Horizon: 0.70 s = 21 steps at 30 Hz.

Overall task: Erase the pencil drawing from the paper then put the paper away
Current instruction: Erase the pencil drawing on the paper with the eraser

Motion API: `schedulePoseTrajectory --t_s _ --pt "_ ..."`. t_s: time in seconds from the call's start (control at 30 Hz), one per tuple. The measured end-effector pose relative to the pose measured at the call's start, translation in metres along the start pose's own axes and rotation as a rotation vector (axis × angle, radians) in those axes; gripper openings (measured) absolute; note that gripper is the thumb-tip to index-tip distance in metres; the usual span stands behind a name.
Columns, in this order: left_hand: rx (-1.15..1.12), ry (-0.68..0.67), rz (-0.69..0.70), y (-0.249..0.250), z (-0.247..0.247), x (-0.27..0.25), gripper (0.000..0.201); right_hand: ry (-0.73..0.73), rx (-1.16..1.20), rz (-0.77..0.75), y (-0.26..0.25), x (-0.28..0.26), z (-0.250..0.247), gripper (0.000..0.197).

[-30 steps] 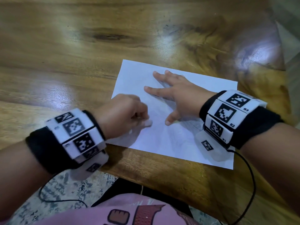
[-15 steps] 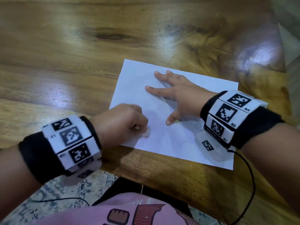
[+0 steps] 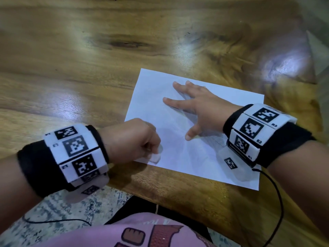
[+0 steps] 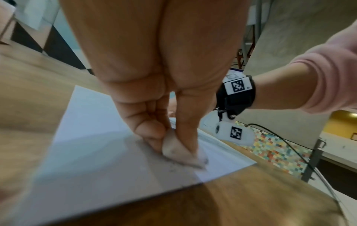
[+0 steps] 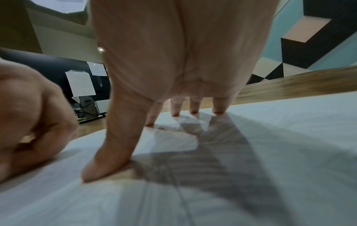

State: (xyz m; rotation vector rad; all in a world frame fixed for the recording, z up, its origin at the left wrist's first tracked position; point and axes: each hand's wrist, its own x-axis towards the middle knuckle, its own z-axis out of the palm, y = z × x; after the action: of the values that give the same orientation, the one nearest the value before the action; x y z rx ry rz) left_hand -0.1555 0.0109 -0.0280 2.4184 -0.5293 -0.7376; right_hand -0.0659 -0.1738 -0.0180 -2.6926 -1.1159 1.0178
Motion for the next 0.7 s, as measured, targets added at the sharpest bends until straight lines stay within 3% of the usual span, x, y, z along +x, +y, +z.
schedulePoseTrajectory --t_s 0.07,0.13,0.23,0.3,0.4,0.47,0.63,0.7 --pt "0.006 0.204 -0.005 0.001 -0.002 0.009 0.02 0.001 -0.001 0.003 -0.001 0.0 0.0 0.102" --pt "0.006 0.268 -0.009 0.002 -0.002 0.013 0.022 -0.002 0.0 0.006 -0.001 0.0 0.0 0.102" --pt "0.048 0.011 -0.029 -0.004 -0.006 0.004 0.009 -0.002 -0.009 0.003 -0.001 0.0 0.0 0.102" --pt "0.024 -0.032 -0.102 -0.009 -0.014 -0.004 0.004 -0.002 -0.013 0.003 -0.001 0.0 0.0 0.102" --pt "-0.002 0.272 -0.112 -0.014 -0.02 -0.003 0.02 -0.001 -0.023 0.0 0.0 0.001 0.001 0.103" --pt "0.04 0.313 -0.068 -0.013 -0.015 -0.004 0.031 0.002 -0.024 -0.001 0.0 0.002 0.002 0.103" --pt "0.032 -0.052 -0.023 -0.017 -0.01 -0.019 0.01 0.003 -0.021 -0.003 0.0 0.001 0.002 0.103" --pt "0.03 0.012 -0.036 -0.016 -0.013 -0.014 0.009 0.004 -0.022 0.0 0.0 0.001 0.002 0.102"
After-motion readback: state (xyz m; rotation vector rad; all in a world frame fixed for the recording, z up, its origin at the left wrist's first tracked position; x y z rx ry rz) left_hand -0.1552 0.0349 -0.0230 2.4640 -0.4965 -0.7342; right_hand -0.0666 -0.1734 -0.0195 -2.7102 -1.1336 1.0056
